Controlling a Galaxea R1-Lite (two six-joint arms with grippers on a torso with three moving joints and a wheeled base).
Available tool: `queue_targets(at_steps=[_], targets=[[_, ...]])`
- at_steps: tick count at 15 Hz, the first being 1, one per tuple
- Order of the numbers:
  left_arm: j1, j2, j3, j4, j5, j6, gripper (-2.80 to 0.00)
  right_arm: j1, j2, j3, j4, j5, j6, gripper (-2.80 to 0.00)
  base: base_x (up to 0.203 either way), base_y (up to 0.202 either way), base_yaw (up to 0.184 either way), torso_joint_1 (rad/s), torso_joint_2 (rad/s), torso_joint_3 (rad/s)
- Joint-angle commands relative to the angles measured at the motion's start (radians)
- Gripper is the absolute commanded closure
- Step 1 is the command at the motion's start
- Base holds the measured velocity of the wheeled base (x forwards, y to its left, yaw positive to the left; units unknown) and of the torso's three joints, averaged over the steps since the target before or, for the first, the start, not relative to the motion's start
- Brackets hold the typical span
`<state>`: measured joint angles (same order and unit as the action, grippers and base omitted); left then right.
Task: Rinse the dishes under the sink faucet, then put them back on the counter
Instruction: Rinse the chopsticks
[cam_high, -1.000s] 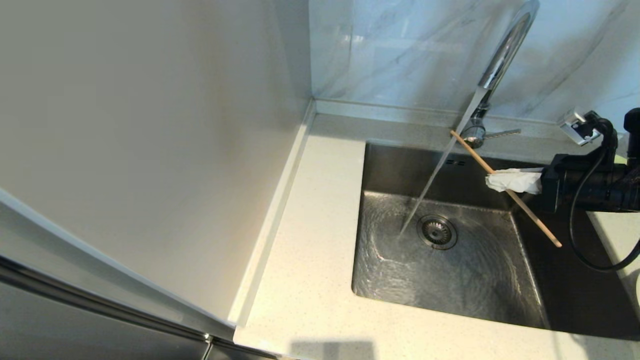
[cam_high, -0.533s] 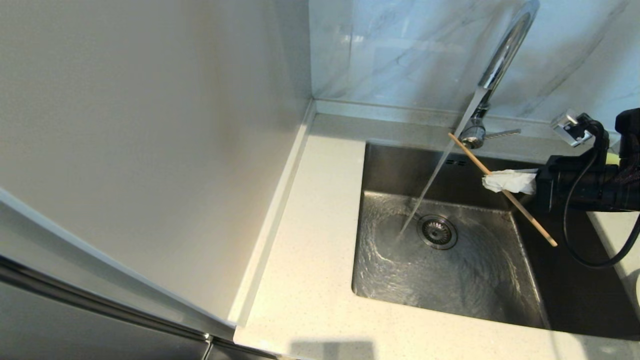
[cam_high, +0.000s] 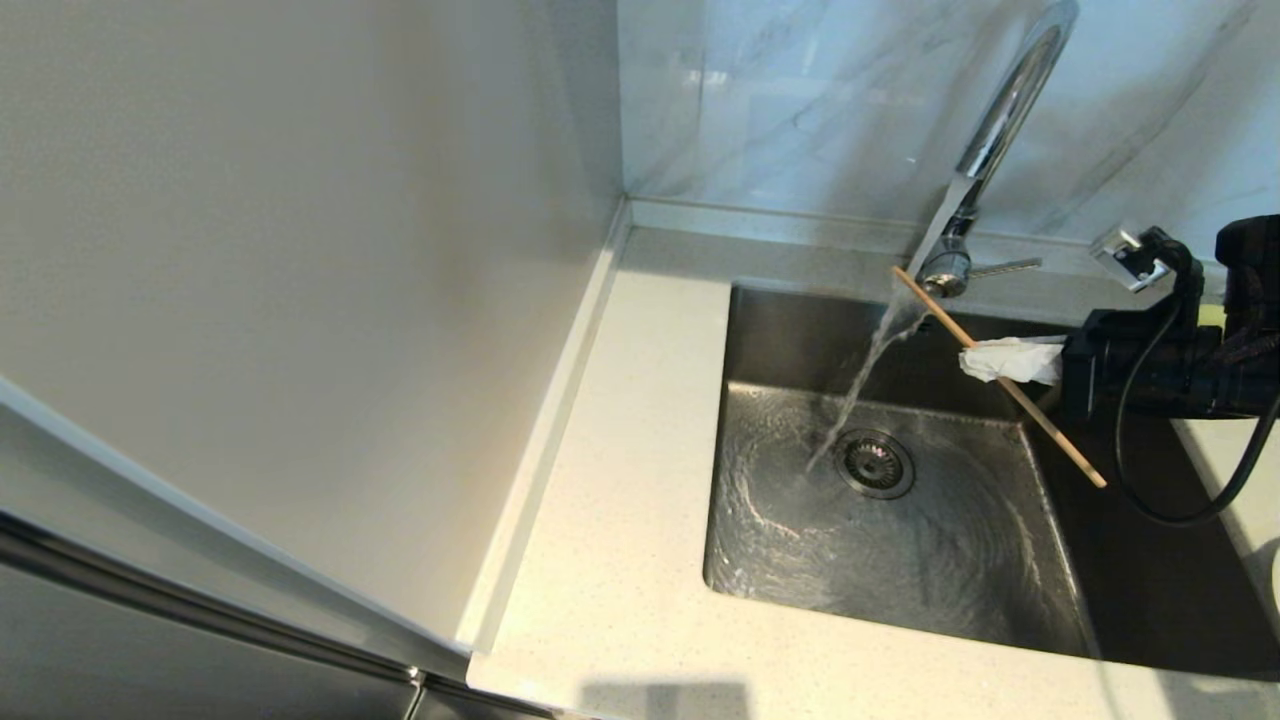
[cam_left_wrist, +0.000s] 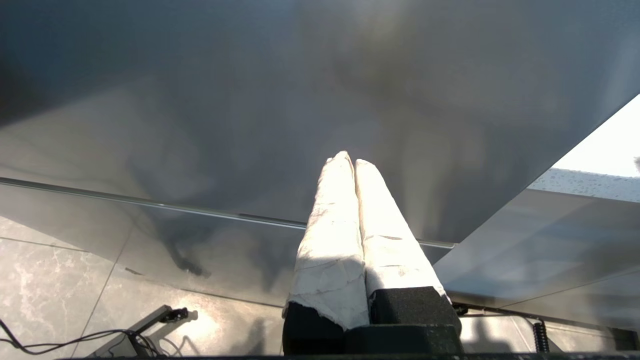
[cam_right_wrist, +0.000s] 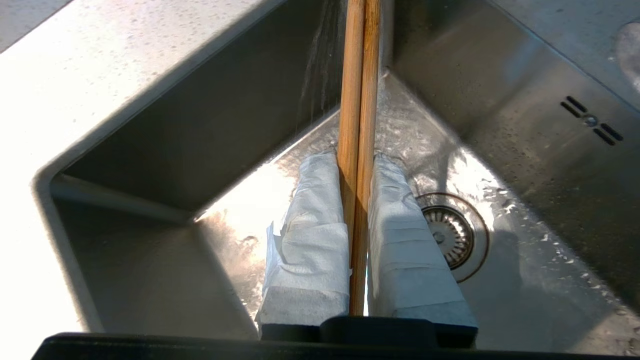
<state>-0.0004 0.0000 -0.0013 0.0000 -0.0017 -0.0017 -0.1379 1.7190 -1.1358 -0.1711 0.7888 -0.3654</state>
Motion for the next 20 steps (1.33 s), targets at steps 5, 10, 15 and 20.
queue_targets(at_steps=[5,10,15,20], targets=[[0.000,0.000,0.000,0.000,0.000,0.000,0.00,0.030,0.033,-0.051,0.000,-0.012,0.005,0.00,0.000,0.000,0.000,0.000,0.00,0.000],[0.000,0.000,0.000,0.000,0.000,0.000,0.00,0.086,0.047,-0.078,0.002,-0.031,0.006,0.00,0.000,0.000,0.000,0.000,0.00,0.000],[0.000,0.000,0.000,0.000,0.000,0.000,0.00,0.067,0.053,-0.038,0.005,-0.109,0.012,0.00,0.000,0.000,0.000,0.000,0.00,0.000],[0.000,0.000,0.000,0.000,0.000,0.000,0.00,-0.116,0.056,-0.006,0.047,-0.189,0.037,0.00,0.000,0.000,0.000,0.000,0.00,0.000]])
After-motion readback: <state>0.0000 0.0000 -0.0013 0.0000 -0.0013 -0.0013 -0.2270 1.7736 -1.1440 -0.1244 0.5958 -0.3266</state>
